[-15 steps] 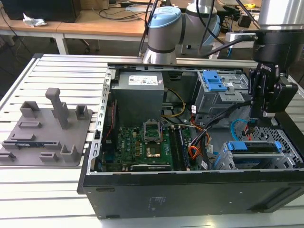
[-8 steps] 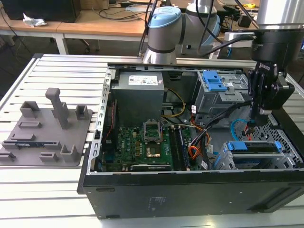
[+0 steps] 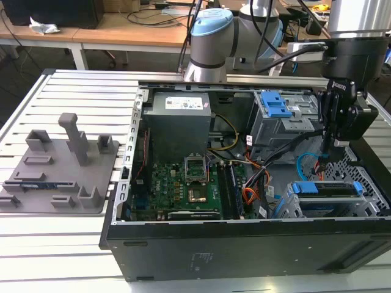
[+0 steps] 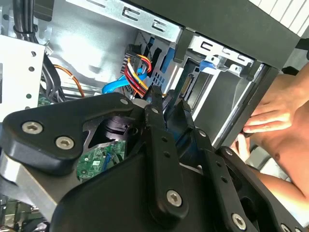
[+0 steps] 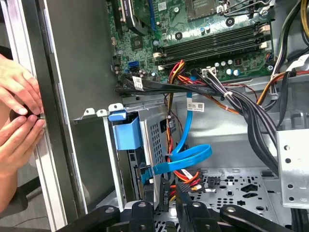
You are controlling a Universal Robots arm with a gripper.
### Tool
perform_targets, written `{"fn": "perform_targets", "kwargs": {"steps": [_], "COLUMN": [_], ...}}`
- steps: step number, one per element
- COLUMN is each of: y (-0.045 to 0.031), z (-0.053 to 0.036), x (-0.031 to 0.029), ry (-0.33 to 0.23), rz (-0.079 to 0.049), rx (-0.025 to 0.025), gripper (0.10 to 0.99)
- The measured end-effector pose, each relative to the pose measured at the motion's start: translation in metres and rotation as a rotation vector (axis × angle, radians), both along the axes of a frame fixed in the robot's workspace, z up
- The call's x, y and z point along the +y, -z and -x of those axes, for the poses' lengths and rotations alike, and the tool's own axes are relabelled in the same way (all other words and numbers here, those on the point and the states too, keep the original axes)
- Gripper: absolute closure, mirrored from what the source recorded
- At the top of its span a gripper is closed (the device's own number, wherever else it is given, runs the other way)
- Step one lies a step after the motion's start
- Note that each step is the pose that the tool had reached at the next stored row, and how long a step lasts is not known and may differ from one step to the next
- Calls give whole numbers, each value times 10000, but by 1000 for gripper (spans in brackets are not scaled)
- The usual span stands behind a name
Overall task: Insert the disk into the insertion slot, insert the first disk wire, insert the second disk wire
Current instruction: 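Insert the first disk wire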
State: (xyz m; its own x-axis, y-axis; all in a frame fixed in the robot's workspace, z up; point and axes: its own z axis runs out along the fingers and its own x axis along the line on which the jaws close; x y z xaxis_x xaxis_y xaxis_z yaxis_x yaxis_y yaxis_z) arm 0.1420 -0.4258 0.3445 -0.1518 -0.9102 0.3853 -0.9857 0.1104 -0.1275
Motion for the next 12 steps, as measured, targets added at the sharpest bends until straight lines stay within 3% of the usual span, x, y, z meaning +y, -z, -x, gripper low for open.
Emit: {"fn": "perform_targets", "kwargs": {"steps": [8, 10, 12], "y": [17, 22, 29], "z": [13, 13, 13], "x": [27, 30, 30], "ry": [-35, -61, -88], "rz": [158, 198, 244], "rx": [0, 1, 13], "gripper": [784, 918, 922]}}
